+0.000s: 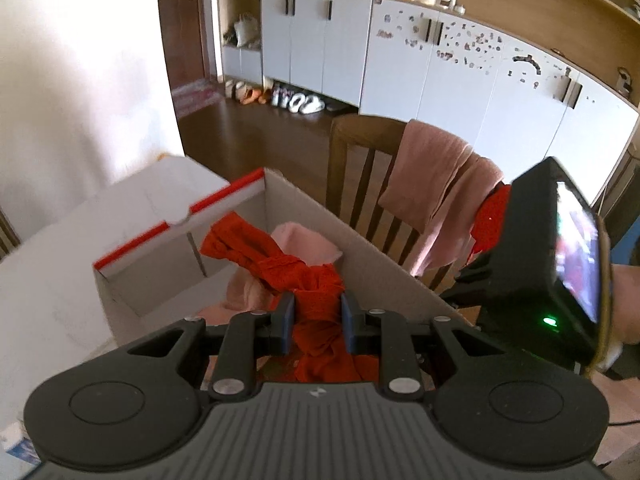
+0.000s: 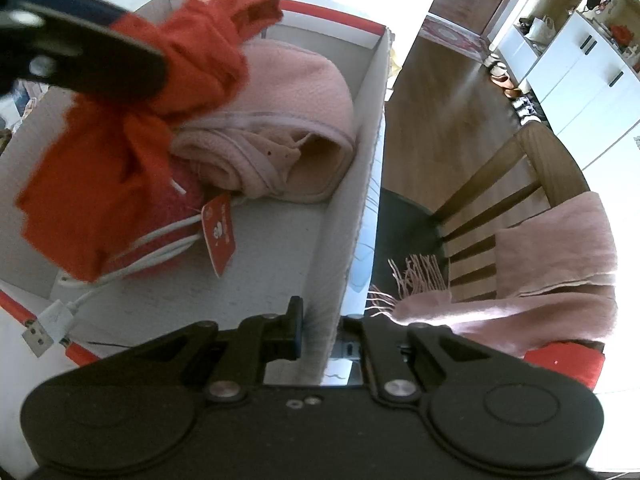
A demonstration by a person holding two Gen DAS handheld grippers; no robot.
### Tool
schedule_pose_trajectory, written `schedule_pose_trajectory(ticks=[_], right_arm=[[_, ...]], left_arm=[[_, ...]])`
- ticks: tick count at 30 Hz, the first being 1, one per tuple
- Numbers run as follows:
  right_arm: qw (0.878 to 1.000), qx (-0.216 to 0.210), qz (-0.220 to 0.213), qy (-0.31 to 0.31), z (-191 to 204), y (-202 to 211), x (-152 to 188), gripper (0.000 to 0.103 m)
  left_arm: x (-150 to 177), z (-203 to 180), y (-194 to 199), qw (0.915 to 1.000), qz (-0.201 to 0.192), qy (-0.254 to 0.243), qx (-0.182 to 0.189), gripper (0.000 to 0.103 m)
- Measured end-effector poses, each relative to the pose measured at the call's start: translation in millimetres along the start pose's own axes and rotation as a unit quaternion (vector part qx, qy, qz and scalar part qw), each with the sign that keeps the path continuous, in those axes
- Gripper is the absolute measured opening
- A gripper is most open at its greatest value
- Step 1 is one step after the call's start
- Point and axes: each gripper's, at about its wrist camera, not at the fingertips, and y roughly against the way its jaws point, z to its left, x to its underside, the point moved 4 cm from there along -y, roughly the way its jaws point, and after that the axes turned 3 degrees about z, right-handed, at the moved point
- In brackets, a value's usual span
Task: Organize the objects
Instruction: 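Carry the red cloth with the left gripper over the box, then open the left gripper to drop the red cloth onto the plush, then move the left gripper back to the pile over the brown bracelet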
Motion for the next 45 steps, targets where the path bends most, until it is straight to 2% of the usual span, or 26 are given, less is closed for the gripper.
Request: schedule_pose_trajectory(ticks=[6, 10, 13, 14, 16, 24, 30, 41, 45], right_arm=[[1.000, -0.005, -0.002, 0.002, -2, 2, 2, 0.008], [1.000, -0.005, -0.002, 0.002, -3, 2, 3, 0.008], [1.000, -0.005, -0.002, 0.002, -2, 2, 2, 0.008], [1.000, -0.005, -0.002, 0.002, -3, 2, 3, 0.008], [1.000, -0.005, -0.002, 0.003, -3, 2, 3, 0.008], [1.000, -0.005, -0.003, 0.002, -4, 2, 3, 0.008], [1.000, -0.003, -0.002, 0.003, -4, 3, 2, 0.009], [1.000, 0.000, 0.001, 0.003, -4, 5, 2, 0.009], [1.000, 0.001, 0.002, 0.003, -4, 5, 2, 0.009]], left_arm=[[-1, 9, -22, 0.9994, 0.028, 0.018, 0.002, 0.023], [0, 14, -27, 0.9993, 0.032, 0.021, -0.003, 0.025], [1, 16, -28, 0.9990, 0.035, 0.027, 0.001, 0.034], [1, 15, -29, 0.9990, 0.037, 0.027, 0.002, 0.045], [2, 15, -28, 0.9990, 0.035, 0.026, 0.002, 0.058], [8, 15, -10, 0.9991, 0.024, 0.035, 0.008, 0.059], [21, 25, 19, 0.9987, 0.008, 0.050, 0.010, 0.061], [60, 67, 81, 0.9945, -0.016, 0.099, -0.029, 0.061], [81, 87, 100, 0.9913, -0.016, 0.118, -0.055, 0.062]])
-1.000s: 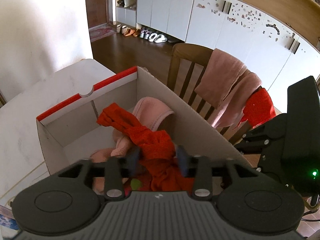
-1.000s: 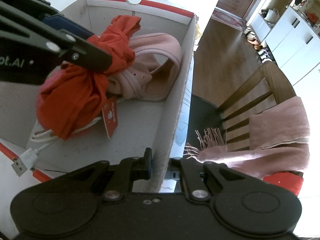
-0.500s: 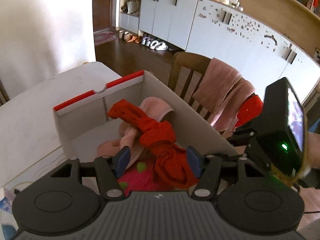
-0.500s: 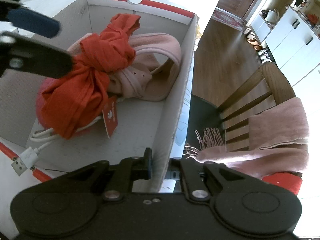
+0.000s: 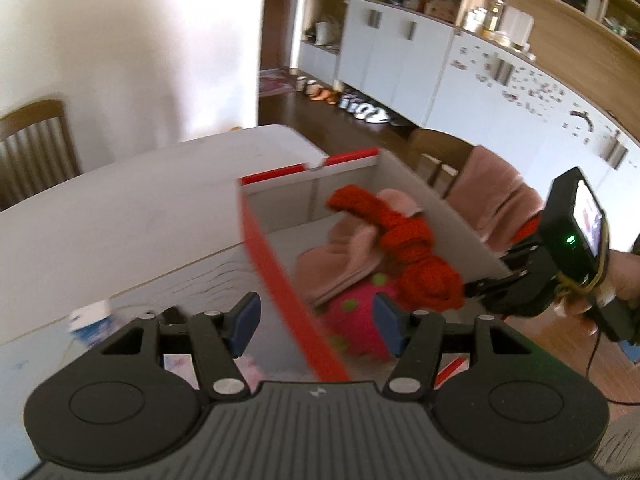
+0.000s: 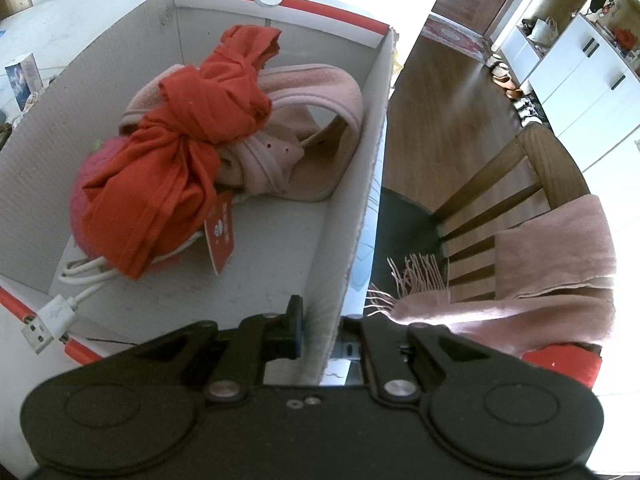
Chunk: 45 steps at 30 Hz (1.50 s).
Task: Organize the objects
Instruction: 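Move the left gripper back to the pile over the brown bracelet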
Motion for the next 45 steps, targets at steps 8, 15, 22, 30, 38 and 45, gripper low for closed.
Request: schedule_pose_trajectory(ticks=[8, 15, 22, 30, 38, 45], right_arm=[[1.000, 0.002, 0.003, -0.003, -4, -2, 3, 0.010], [1.000, 0.004, 0.004, -0.004, -4, -3, 3, 0.010], [1.000, 0.008, 0.008, -0.003, -5, -4, 6, 0.010], [1.000, 0.015, 0.011, -0.002, -2, -6, 5, 0.011], [1.000, 0.019, 0.015, -0.001, 4, -5, 2, 0.011], [1.000, 0.022, 0.016, -0.001, 6, -5, 0, 0.011]], left_arm=[[41, 49, 5, 0.9972, 0.024, 0.039, -0.058, 0.075], [80, 73, -10, 0.9931, 0.052, 0.062, -0.085, 0.076], [104, 99, -26, 0.9873, 0.072, 0.080, -0.117, 0.076], [117, 141, -36, 0.9763, 0.082, 0.125, -0.157, 0.076], [119, 173, -48, 0.9638, 0.094, 0.162, -0.190, 0.076], [122, 176, -54, 0.9602, 0.110, 0.170, -0.192, 0.075]])
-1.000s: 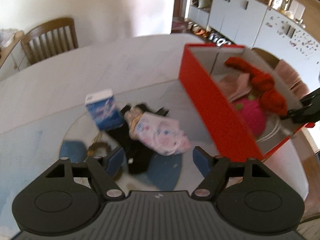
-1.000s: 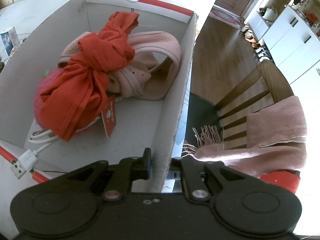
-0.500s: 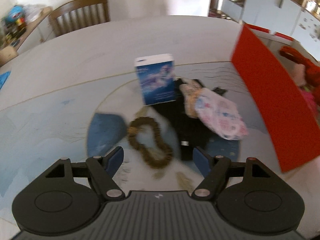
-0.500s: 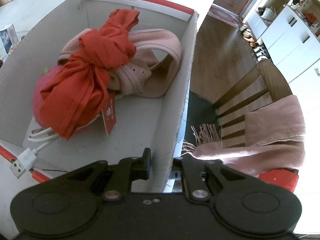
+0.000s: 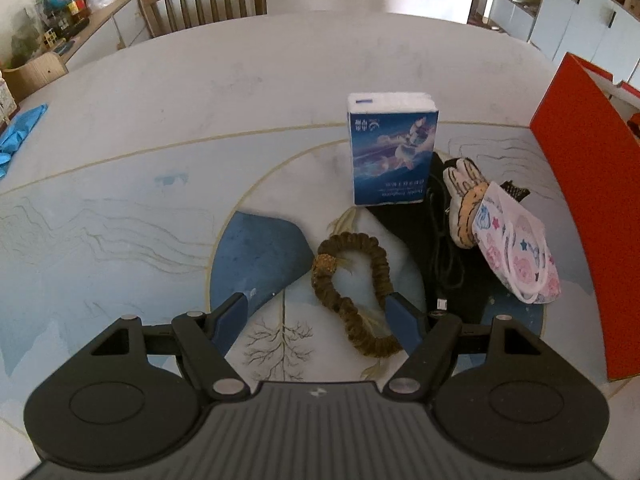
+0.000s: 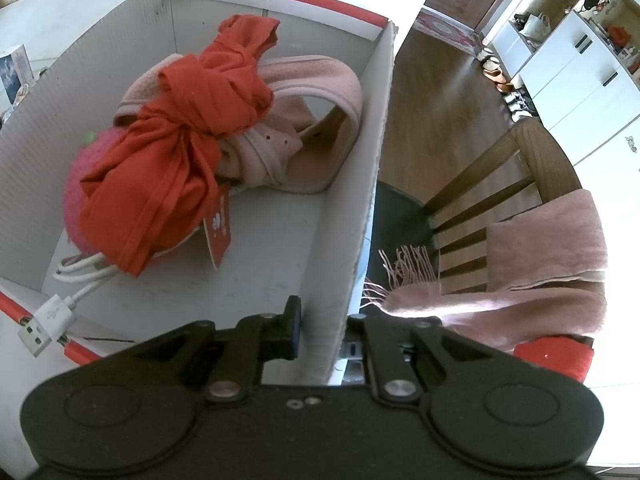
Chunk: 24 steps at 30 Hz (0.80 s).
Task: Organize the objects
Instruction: 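Move the left gripper back to the pile over the brown bracelet, then close the left gripper on the brown beaded bracelet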
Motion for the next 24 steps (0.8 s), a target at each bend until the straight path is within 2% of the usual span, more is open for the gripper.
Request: schedule_pose_trajectory(ticks=[2, 9, 12, 18, 20, 24], right_arm=[[1.000, 0.000, 0.000, 0.000, 0, 0, 0, 0.011], [1.000, 0.000, 0.000, 0.000, 0, 0, 0, 0.011], [1.000, 0.000, 0.000, 0.000, 0, 0, 0, 0.011], [1.000, 0.000, 0.000, 0.000, 0, 0, 0, 0.011], [1.000, 0.000, 0.000, 0.000, 0, 0, 0, 0.011], [1.000, 0.000, 0.000, 0.000, 0, -1, 0, 0.011]], left_arm=[[1, 1, -2, 1.0000, 0.007, 0.002, 0.000, 0.062], [5, -2, -8, 0.9998, 0.020, 0.004, 0.005, 0.060], [5, -5, -9, 0.9997, 0.023, 0.001, 0.005, 0.053], [1, -10, -10, 0.9995, 0.024, 0.003, 0.018, 0.031], [1, -13, -10, 0.9995, 0.022, 0.000, 0.022, 0.016], [1, -16, -8, 0.9996, 0.023, 0.000, 0.015, 0.008]])
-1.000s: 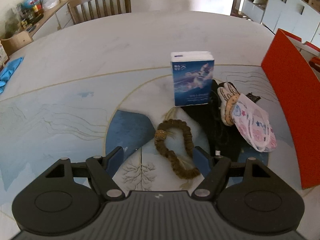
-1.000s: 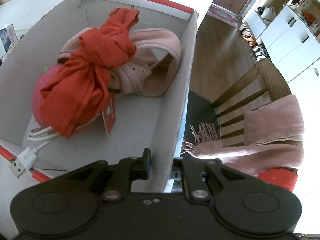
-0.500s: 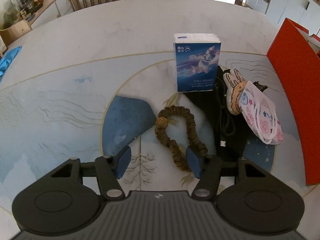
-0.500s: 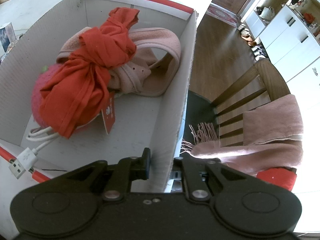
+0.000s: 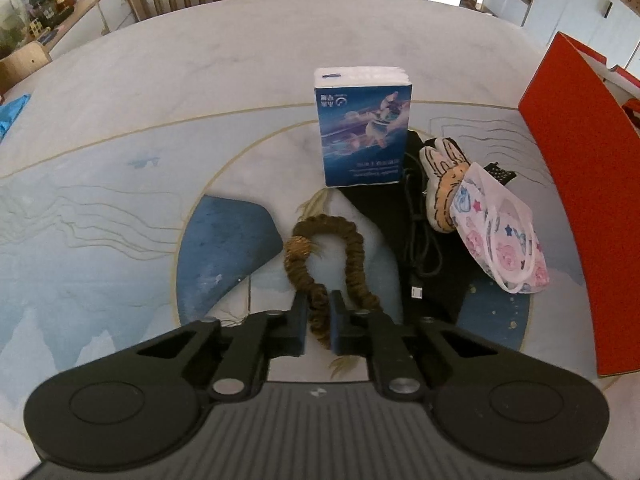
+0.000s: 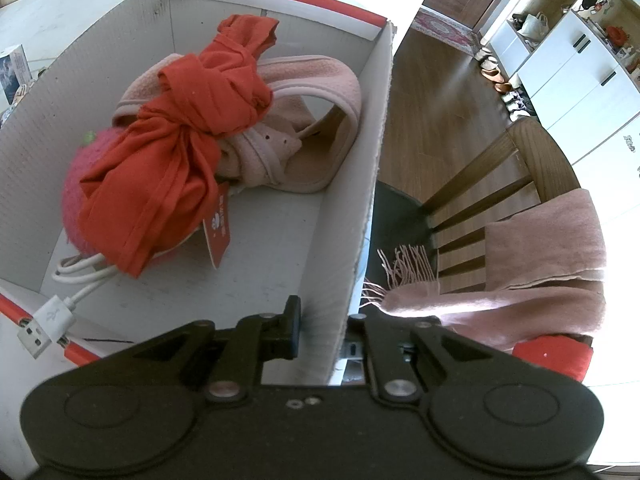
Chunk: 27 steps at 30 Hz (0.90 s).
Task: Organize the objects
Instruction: 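Close the left gripper on the brown beaded bracelet, then carry the brown bracelet with the left gripper into the box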
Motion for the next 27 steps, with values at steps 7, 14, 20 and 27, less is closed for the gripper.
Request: schedule_pose_trajectory(ticks=[7, 14, 20, 27], right_arm=[[1.000, 0.000, 0.000, 0.000, 0, 0, 0, 0.011], [1.000, 0.000, -0.001, 0.000, 1, 2, 0, 0.011], [1.000, 0.000, -0.001, 0.000, 1, 1, 0, 0.011], [1.000, -0.002, -0.001, 0.001, 1, 0, -1, 0.011]], left_arm=[[-4, 2, 17, 0.9995, -0.028, 0.009, 0.009, 0.006], [-10, -3, 55, 0.9970, -0.063, 0.000, 0.045, 0.006], [-15, -22, 90, 0.9923, -0.090, -0.027, 0.081, 0.006], [-25, -66, 130, 0.9800, -0.121, -0.080, 0.136, 0.006]])
